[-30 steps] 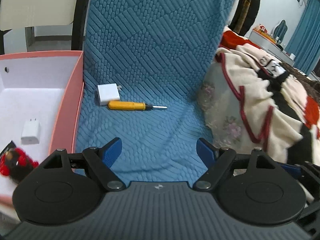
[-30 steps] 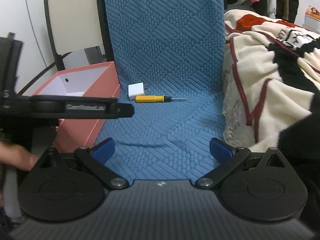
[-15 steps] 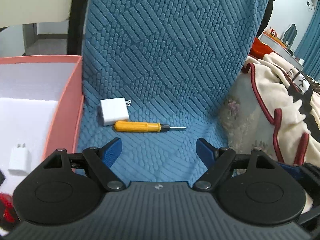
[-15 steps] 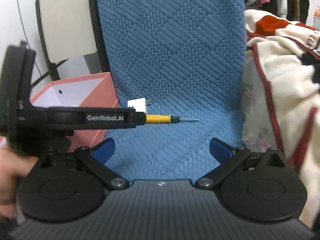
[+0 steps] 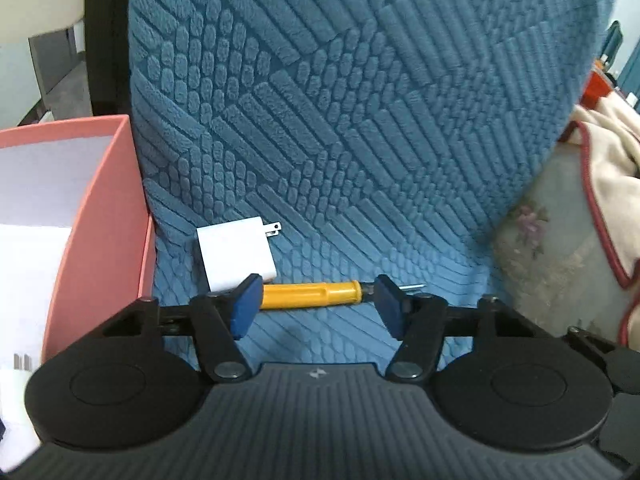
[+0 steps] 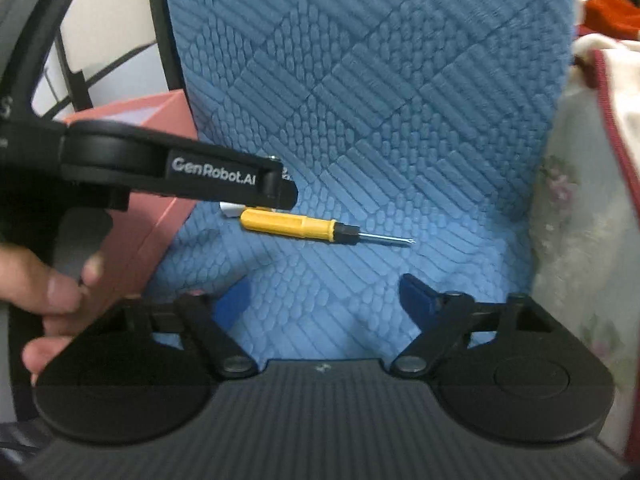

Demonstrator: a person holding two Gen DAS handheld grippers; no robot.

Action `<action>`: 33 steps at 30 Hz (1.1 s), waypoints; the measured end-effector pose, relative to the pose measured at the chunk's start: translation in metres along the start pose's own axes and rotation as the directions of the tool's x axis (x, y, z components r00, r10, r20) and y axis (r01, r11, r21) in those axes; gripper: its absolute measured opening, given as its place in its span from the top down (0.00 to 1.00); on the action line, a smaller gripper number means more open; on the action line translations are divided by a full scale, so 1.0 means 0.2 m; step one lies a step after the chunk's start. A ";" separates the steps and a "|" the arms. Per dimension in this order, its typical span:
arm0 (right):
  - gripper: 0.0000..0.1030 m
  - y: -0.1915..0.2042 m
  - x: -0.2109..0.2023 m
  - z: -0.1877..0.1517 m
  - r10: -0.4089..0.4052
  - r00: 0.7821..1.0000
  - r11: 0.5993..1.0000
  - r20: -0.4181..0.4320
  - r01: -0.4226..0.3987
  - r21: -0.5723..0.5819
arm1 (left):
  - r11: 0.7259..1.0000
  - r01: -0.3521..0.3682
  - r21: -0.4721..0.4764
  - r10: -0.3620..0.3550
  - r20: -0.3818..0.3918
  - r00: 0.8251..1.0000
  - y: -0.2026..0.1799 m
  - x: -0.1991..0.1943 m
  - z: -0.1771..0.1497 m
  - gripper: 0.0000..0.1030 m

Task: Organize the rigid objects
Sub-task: 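Grasp the white charger with the left gripper while the right gripper grasps the yellow screwdriver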

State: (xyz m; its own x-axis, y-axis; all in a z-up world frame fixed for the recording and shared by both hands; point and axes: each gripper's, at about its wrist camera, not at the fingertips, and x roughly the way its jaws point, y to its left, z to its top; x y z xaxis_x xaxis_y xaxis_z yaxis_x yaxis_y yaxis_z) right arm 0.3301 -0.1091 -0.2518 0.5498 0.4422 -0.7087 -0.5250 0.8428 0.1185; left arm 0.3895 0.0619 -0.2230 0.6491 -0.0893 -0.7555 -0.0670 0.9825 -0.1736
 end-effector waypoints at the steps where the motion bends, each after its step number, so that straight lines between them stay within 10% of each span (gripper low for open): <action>1: 0.22 0.00 0.03 0.02 0.002 1.000 1.000 0.002 -0.002 -0.014 | 1.000 -0.009 -0.001 0.009 -0.005 1.000 0.01 0.02 0.01 0.36; 22: 0.29 0.07 0.47 0.16 0.053 0.999 0.963 -0.006 -0.053 -0.266 | 0.990 -0.077 -0.119 0.072 -0.044 0.996 0.19 0.17 0.08 0.34; 33: 0.62 -0.03 0.46 0.19 0.066 0.990 0.969 -0.122 -0.093 -0.227 | 0.991 -0.107 -0.076 0.105 -0.041 0.994 0.15 0.15 0.10 0.32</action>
State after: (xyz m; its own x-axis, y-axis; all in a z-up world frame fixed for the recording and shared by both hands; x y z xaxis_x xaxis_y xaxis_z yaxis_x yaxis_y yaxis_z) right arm 0.4097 -0.0617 -0.2912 0.4306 0.4562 -0.7788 -0.7076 0.7062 0.0225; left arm 0.4224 0.0917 -0.2386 0.6072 0.0073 -0.7945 -0.1935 0.9712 -0.1389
